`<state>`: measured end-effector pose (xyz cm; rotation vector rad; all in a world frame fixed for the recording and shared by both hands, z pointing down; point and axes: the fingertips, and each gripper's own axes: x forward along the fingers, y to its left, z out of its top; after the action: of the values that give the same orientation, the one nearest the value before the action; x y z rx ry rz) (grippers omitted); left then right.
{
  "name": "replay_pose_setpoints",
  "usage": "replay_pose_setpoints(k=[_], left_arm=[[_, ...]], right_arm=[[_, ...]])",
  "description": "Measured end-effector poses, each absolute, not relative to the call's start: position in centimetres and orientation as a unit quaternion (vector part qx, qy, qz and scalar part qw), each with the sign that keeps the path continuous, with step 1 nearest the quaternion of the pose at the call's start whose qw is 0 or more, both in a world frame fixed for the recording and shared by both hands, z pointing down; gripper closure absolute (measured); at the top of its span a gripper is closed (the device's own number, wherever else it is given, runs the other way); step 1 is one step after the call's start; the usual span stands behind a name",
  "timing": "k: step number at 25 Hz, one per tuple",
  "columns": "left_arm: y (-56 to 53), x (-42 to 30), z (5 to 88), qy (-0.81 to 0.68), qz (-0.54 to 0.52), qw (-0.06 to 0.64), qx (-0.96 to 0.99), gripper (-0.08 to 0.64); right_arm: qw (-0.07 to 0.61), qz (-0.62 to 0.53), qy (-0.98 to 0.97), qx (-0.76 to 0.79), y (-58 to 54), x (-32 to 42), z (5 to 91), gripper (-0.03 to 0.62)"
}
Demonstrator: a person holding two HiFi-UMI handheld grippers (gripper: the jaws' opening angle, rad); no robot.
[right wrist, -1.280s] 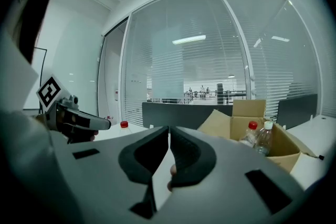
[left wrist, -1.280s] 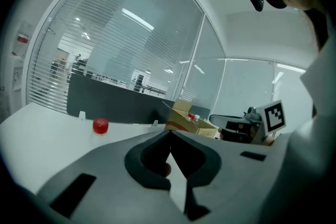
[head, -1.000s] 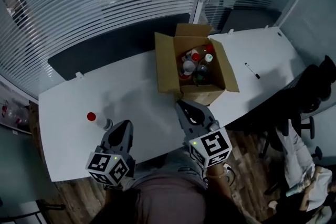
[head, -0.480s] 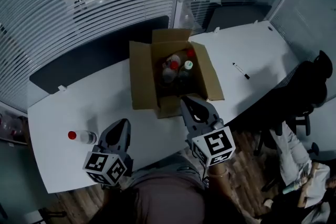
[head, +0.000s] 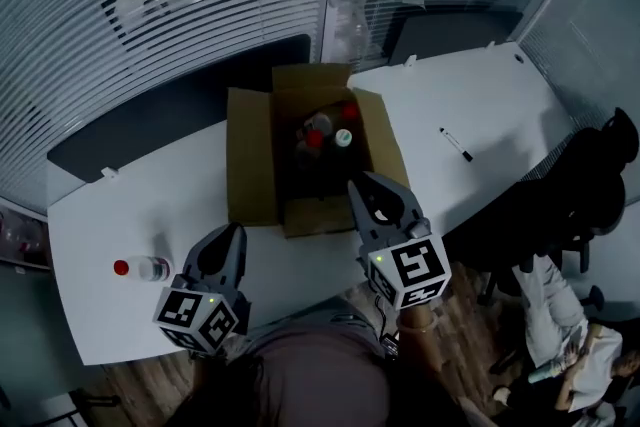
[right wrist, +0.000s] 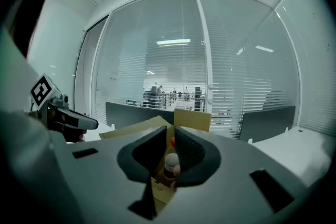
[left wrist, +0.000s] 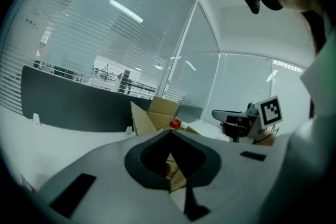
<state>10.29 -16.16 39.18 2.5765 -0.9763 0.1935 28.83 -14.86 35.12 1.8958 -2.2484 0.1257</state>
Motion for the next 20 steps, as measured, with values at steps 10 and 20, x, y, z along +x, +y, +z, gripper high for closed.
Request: replay_pose_setpoints(k=[10, 20], left_arm=[[-16.7, 13.1, 38.5, -0.4, 0.06, 0.209, 0.89, 0.552], [-18.3, 12.8, 39.0, -0.449, 0.059, 0.213, 0.866, 0.551]], right_arm=[[0.147, 0.054, -0.791, 0.592, -19.0, 32.0, 37.1, 0.485], [0.209, 0.079, -0.809, 0.543, -23.7, 32.2, 41.0, 0.413]])
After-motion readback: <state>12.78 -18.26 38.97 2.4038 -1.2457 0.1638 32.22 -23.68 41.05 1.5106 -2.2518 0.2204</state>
